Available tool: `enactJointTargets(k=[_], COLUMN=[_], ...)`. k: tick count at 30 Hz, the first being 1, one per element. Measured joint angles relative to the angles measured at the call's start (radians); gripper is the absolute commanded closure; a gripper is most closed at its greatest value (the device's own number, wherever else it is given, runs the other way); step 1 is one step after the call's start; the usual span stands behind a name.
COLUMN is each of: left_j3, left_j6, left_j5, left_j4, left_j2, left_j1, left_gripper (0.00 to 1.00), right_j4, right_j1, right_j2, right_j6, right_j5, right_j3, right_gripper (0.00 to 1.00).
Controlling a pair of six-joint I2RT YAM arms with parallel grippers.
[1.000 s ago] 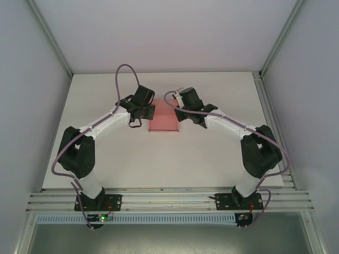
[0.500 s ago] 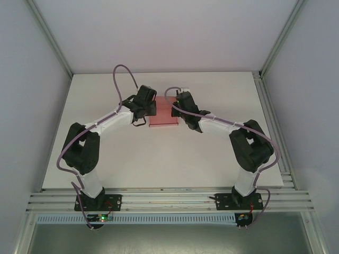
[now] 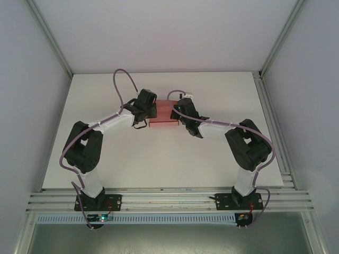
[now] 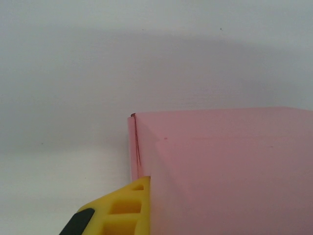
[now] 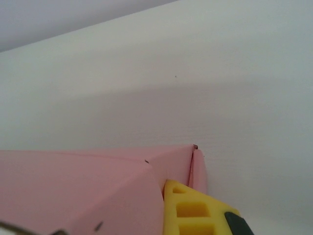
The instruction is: Assemble paper box
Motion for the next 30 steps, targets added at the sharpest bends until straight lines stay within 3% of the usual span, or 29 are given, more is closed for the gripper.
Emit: enactJointTargets(k=[5,9,14,17,19,20,21,22,30], left_j3=[-0.106,-0.225,-0.341,-0.358,-0.358,-0.357,-0.357,-0.358,-0.349], left_j6=[0.003,0.018,0.018,0.013,0.013,0.013,0.013,0.016,-0.028], left_j5=[0.012,0.079,0.19,0.218,0.222,0.222,0.223,0.224,0.216], left_j4=[0.072,0.135,0.145,0.126,0.106,0.089,0.071,0.054,-0.098], left_j2=[-0.04,-0.103,-0.171,-0.227,-0.266,-0.289,-0.31,-0.332,-0.525], left_j1=[0.006,0.005,-0.001,-0.002,-0.003,-0.003,-0.003,-0.003,-0.003], left_gripper=[0.93,0.83,0.58,0.34,0.28,0.19,0.04,0.0,0.0], right_j4=[0.024,0.103,0.166,0.193,0.213,0.227,0.238,0.25,0.298], right_j1=[0.04,0.077,0.109,0.126,0.135,0.14,0.142,0.143,0.169], right_j2=[-0.008,-0.074,-0.118,-0.118,-0.119,-0.119,-0.12,-0.121,-0.122], right_j6=[-0.124,-0.219,-0.278,-0.296,-0.303,-0.304,-0.305,-0.306,-0.31], right_j5=[0.039,0.063,0.074,0.092,0.103,0.108,0.111,0.112,0.138], right_j3=[-0.051,-0.172,-0.249,-0.267,-0.281,-0.293,-0.301,-0.311,-0.344], right_gripper=[0.98,0.99,1.0,1.0,1.0,1.0,1.0,1.0,1.0])
